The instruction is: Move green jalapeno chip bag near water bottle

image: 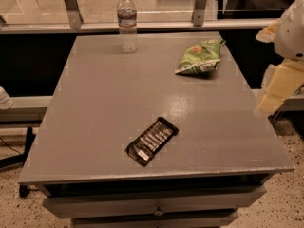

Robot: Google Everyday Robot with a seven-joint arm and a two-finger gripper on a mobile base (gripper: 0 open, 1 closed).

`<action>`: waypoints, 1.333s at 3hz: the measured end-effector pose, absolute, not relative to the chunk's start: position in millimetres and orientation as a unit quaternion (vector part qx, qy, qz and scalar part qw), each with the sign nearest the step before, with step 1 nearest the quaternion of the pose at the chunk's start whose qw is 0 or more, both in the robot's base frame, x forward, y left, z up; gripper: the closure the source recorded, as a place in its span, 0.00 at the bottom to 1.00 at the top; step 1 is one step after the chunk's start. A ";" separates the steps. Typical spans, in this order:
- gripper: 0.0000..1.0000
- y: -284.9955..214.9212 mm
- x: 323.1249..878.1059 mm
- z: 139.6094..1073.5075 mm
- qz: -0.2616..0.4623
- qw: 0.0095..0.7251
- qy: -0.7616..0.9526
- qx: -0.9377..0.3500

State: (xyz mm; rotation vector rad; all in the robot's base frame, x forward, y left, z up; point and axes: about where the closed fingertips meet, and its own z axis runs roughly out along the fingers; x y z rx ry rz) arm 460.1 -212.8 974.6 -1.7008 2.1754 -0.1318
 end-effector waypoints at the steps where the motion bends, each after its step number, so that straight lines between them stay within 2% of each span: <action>1: 0.00 -208.4 514.3 962.9 -0.054 0.245 0.758 -0.602; 2: 0.00 -200.2 579.7 944.3 -0.048 0.296 0.746 -0.595; 4: 0.00 -196.2 669.8 902.0 0.008 0.353 0.758 -0.549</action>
Offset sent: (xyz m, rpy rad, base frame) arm 0.1966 0.0189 -0.0530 0.2191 -0.2638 0.0353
